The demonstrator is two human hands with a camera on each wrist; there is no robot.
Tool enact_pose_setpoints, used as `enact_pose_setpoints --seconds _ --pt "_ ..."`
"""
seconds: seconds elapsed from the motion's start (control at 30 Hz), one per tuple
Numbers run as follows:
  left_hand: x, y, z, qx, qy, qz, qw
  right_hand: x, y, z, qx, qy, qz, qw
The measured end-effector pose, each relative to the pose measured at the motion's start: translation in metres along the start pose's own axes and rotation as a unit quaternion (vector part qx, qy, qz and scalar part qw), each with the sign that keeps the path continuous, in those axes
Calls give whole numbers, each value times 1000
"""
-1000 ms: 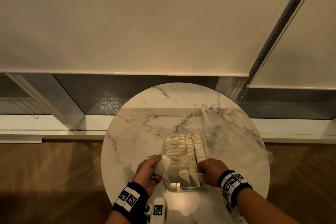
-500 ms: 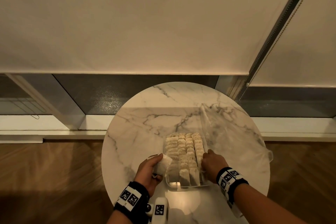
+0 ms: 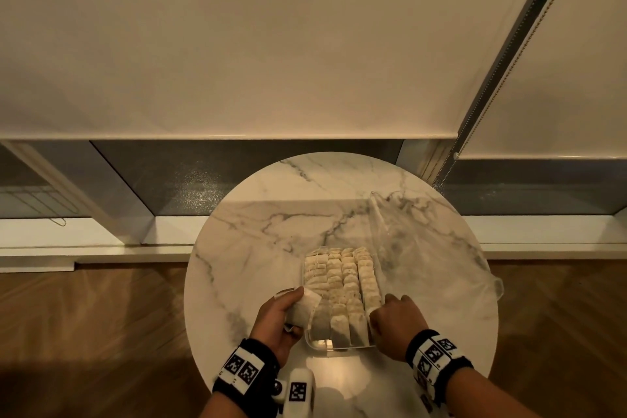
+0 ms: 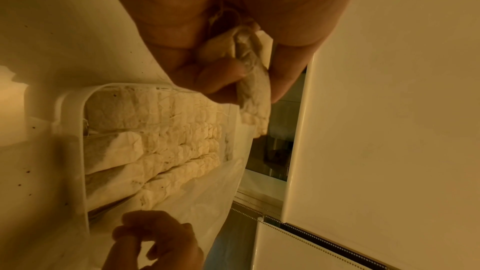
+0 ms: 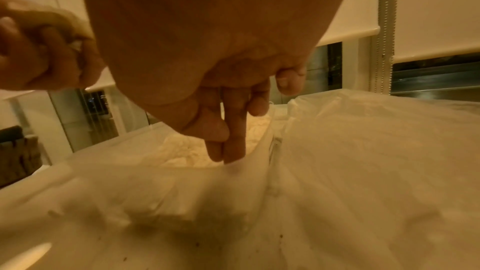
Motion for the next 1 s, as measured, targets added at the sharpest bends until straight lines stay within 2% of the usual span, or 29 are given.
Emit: enact_pose_setpoints --seconds 0.13,0.33,0.53,0.6,0.77,0.9,1.0 --pt "5 1 -1 -4 2 -4 1000 7 -4 -9 -9 -16 -33 999" --pt "4 4 -6 -13 6 -2 1000 -1 -8 -13 -24 -14 -25 999" --pt "3 2 -5 -16 2 6 1000 2 -5 -15 -6 -29 -44 999" --pt "3 1 -4 -16 3 6 1000 2 -3 -18 -8 -28 -28 999" --pt "5 -4 -4 -17 0 1 1000 10 0 -31 -49 40 -22 998" --pt "10 -11 -2 -26 -22 -12 999 17 3 -27 -26 83 -25 996" --pt "16 -18 -3 -41 -49 -39 997 7 2 -17 14 187 25 982"
Point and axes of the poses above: each hand's wrist, its own y-axis towards the middle knuckle, its own x-axis out of the palm, z = x × y, the point moved 8 cm from there along y, towards the middle knuckle, and after that the axes turned 9 degrees about -x, right-handed, at the moved point
